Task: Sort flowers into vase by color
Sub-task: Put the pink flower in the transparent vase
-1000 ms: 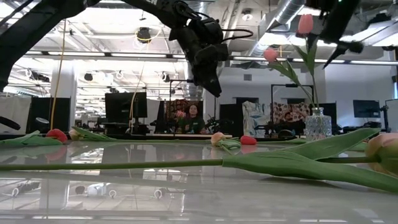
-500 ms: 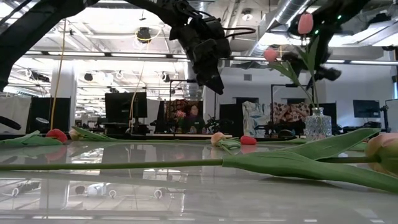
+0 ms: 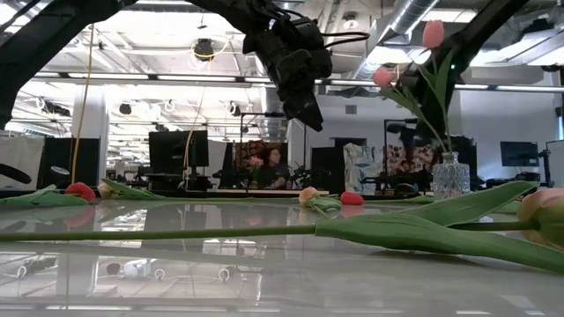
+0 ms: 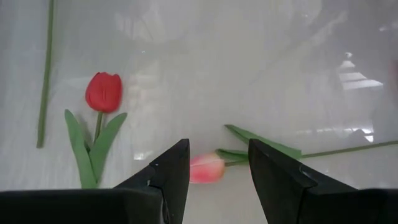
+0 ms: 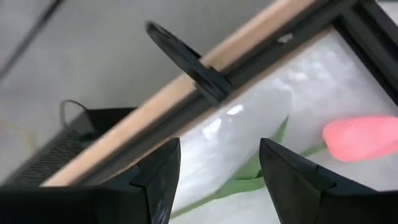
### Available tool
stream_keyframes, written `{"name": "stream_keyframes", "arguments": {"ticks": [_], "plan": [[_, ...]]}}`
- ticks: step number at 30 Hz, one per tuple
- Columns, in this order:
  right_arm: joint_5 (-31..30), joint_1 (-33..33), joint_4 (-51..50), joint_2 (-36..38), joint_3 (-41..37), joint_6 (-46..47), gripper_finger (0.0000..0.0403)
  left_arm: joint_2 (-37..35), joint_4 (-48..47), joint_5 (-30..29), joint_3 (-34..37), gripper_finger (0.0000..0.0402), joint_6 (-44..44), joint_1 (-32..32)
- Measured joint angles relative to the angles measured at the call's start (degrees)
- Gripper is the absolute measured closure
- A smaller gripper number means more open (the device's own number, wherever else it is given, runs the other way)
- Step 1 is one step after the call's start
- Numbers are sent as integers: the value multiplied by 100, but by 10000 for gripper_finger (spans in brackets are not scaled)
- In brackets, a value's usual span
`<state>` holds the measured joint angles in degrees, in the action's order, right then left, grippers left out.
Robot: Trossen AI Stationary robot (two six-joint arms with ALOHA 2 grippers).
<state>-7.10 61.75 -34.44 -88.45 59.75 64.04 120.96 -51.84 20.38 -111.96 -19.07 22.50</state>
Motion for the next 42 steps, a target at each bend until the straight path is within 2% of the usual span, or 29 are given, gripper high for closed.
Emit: {"name": "stream_keyframes", "arguments": {"ticks": [5, 18, 28, 35, 42], "plan": [[250, 26, -227, -236, 2, -158, 159, -1, 18, -4, 0, 251, -53, 2], [275, -9, -273, -670, 2, -257, 159, -1, 99, -4, 0, 251, -173, 4], [268, -59, 64, -688, 4, -1899, 159, -1, 99, -2, 0, 251, -173, 2], [119, -52, 78, -688, 4, -2684, 159, -1, 138, 0, 0, 251, -172, 2], [114, -104, 45, -688, 4, -4648, 159, -1, 131, 3, 0, 251, -165, 2]]}}
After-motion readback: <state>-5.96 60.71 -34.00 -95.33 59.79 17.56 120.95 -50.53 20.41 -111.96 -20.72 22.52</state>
